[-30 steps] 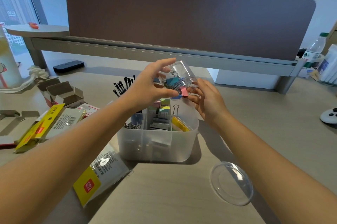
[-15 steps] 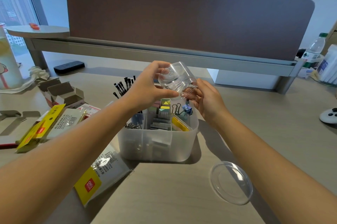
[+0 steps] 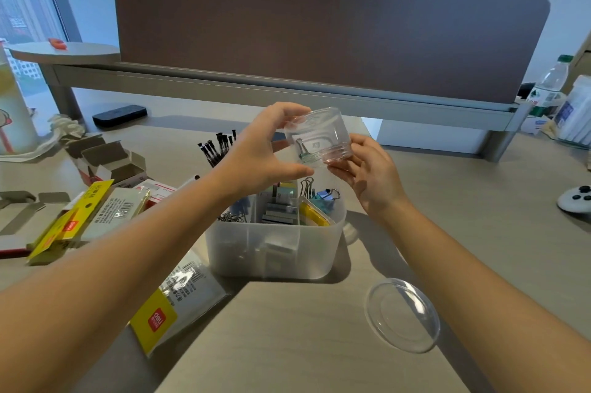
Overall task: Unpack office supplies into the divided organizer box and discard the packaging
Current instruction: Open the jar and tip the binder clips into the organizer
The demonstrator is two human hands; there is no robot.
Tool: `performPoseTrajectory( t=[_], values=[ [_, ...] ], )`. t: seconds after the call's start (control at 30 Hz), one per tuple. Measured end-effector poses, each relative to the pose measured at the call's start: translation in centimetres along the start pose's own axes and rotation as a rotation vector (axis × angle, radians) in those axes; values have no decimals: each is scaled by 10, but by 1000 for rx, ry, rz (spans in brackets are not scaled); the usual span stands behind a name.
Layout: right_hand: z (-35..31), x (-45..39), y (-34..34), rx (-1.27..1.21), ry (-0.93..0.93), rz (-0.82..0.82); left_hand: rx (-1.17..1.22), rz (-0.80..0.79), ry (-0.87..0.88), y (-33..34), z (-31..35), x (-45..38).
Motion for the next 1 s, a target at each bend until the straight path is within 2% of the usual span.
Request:
performPoseTrajectory(
  t=[0.47, 0.6, 0.73, 0.87, 1.0],
  values=[
    [1, 18, -8, 232, -110, -32, -190, -140, 79, 1, 12, 9],
    [-2, 19, -6, 255, -75, -12, -189, -85, 25, -2, 10, 8],
    [-4, 17, -4, 232, 8, 39, -86, 5, -41, -4, 13, 7],
    [-18, 26, -10, 255, -13, 45, 29, 132, -125, -8, 26, 10],
    [-35, 52, -21, 271, -57, 60, 125, 159, -182, -7, 56, 27]
  ],
)
Point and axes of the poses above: each hand's wrist, its own x-axis away from the middle knuckle, its own y-axis out of the palm, z = x × y, the point moved 2 cm from there along -x, towards the middle knuckle, and after that the axes turned 10 degrees about z, right-handed, at the moved point
